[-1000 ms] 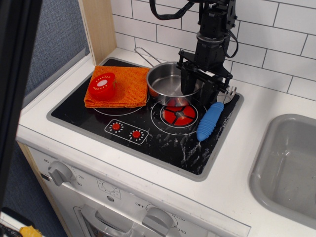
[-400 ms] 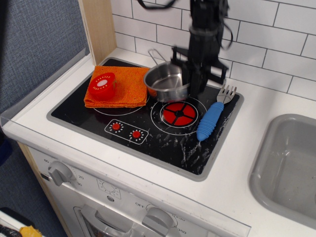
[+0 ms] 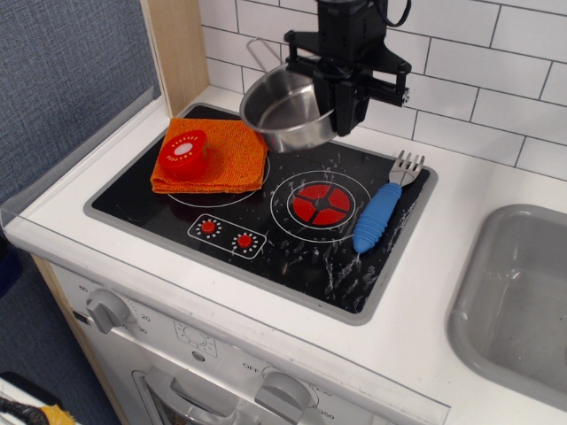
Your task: Move the pot to the bottom right of stove
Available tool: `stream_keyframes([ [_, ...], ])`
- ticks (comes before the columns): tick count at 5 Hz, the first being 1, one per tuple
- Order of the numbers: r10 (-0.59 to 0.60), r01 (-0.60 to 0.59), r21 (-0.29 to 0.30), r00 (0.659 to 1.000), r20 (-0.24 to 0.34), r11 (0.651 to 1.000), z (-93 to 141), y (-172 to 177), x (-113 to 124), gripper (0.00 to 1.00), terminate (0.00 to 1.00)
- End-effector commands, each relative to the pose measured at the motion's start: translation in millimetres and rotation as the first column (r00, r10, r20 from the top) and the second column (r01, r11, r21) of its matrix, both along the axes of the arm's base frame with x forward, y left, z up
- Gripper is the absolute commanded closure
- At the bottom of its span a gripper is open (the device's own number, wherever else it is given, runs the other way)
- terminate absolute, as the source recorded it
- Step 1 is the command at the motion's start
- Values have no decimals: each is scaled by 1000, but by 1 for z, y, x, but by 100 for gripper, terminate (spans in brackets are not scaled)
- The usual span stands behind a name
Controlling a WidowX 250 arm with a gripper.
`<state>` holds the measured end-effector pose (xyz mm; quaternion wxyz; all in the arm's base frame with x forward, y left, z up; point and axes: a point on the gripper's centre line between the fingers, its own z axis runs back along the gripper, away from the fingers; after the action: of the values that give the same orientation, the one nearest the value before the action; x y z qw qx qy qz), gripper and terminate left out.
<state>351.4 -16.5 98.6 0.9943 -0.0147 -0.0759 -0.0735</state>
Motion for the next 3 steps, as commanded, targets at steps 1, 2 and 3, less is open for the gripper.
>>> stream_keyframes([
  [1, 140, -143, -71, 989, -54, 987, -41, -29, -57, 100, 0],
  [2, 236, -240, -47, 969, -73, 970, -66, -46, -66, 100, 0],
  [3, 311, -313, -22, 947, -80, 949, -78, -53, -69, 100, 0],
])
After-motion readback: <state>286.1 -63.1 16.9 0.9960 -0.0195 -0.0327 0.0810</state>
